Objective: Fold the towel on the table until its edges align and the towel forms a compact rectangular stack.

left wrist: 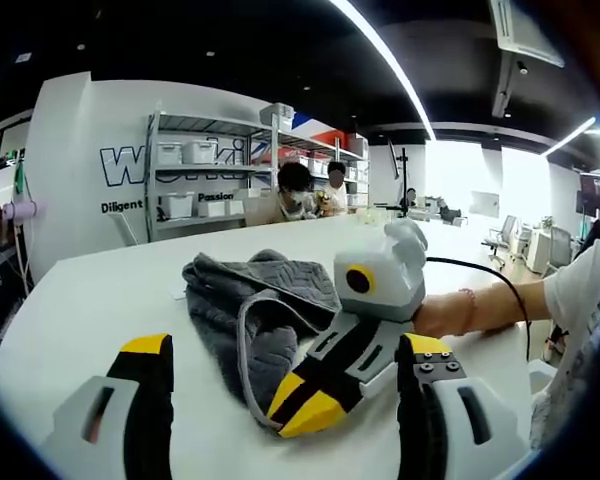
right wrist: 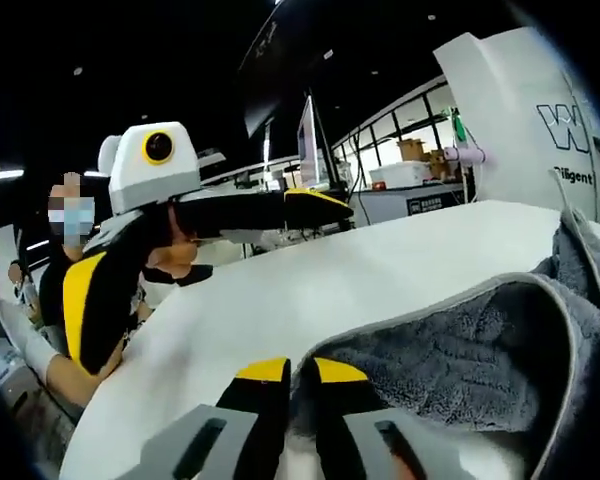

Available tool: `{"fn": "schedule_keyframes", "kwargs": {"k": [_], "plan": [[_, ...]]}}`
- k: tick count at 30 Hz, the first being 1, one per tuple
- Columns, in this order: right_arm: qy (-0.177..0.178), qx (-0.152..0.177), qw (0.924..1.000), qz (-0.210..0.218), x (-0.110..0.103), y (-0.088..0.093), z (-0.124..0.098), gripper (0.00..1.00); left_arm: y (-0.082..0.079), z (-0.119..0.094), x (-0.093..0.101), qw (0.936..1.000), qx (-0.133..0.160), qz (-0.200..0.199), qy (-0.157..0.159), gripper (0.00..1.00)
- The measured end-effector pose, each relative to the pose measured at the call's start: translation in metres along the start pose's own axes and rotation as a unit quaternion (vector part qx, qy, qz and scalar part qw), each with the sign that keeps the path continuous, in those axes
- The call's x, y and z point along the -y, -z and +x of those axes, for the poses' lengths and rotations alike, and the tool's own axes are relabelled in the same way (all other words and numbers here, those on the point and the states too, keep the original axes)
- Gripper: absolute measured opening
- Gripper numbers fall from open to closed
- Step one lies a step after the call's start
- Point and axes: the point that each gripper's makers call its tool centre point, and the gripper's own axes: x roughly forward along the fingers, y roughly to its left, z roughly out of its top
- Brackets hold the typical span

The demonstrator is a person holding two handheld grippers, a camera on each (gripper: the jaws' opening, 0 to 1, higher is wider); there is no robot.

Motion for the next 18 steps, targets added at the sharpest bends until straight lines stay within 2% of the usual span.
{"fn": "schedule_keyframes", "kwargs": {"k": [8, 12, 14, 18], "plan": [[0.059, 0.020, 0.9970, -0.046, 0.024, -0.024, -0.025, 0.25, 0.000, 0.000, 0.004, 1.0000, 0.002, 0.002, 0.004, 0.98], [0.123, 0.013, 0.9884, -0.089, 0.047, -0.036, -0.050, 0.35, 0.000, 0.000, 0.004, 1.0000, 0.003, 0.001, 0.002, 0.98], [0.150, 0.018, 0.9846, -0.087, 0.058, -0.040, -0.065, 0.40, 0.000, 0.001, 0.005, 1.0000, 0.002, 0.001, 0.002, 0.98], [0.181, 0.034, 0.9810, -0.062, 0.072, -0.045, -0.098, 0.49, 0.001, 0.002, 0.003, 1.0000, -0.002, 0.000, 0.001, 0.98]]}}
